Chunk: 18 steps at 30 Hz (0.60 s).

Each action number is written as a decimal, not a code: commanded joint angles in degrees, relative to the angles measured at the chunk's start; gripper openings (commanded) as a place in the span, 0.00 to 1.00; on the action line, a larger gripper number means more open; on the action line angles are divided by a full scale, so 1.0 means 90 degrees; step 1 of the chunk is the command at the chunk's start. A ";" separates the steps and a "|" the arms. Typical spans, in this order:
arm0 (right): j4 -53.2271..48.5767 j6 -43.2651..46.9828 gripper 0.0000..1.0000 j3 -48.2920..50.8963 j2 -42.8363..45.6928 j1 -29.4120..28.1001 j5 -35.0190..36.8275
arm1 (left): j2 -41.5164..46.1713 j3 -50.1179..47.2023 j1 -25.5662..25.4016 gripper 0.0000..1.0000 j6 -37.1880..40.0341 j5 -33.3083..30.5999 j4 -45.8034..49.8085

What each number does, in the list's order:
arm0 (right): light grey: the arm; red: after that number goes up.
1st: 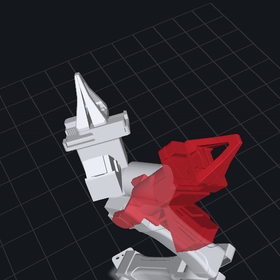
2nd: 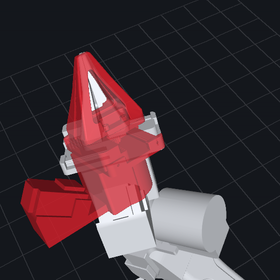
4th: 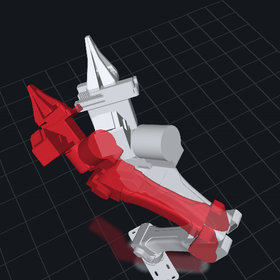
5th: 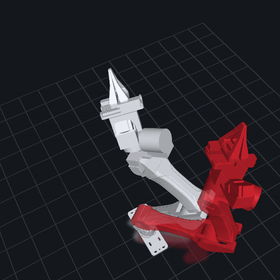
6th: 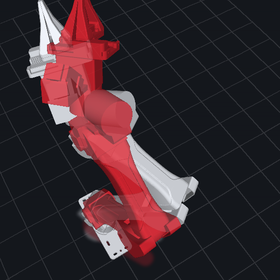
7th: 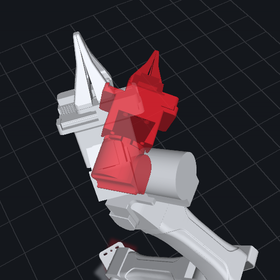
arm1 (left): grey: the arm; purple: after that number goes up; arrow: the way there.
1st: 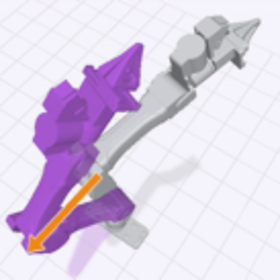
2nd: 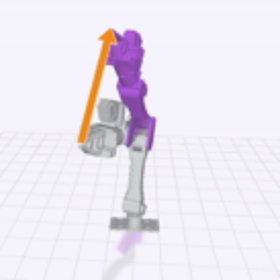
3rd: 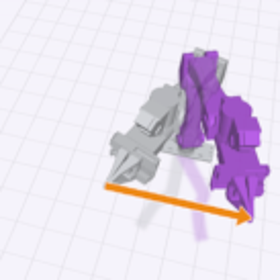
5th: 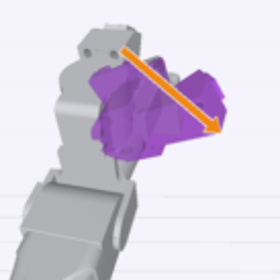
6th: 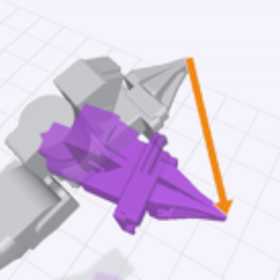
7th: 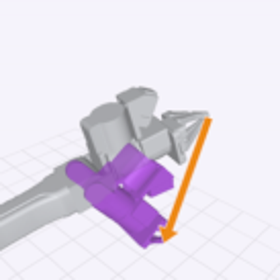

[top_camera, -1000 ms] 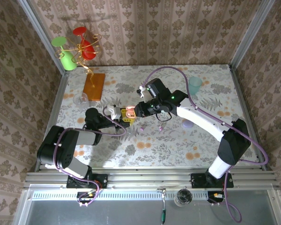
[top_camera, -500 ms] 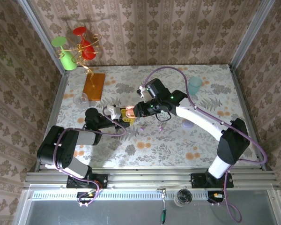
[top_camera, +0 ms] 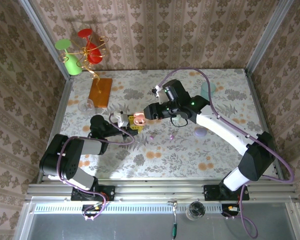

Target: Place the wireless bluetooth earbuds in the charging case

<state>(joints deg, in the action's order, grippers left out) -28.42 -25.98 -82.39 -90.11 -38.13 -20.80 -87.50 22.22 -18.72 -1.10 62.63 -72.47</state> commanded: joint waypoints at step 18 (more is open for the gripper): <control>0.0150 0.0006 0.47 -0.0406 -0.0448 0.0041 -0.1232 | -0.0071 0.0156 0.0115 0.29 -0.0180 -0.0020 -0.0161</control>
<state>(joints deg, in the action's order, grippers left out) -27.92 -25.76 -87.57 -96.62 -38.11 -29.21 -87.55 22.24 -17.96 -1.74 62.13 -72.47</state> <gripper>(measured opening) 0.474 0.369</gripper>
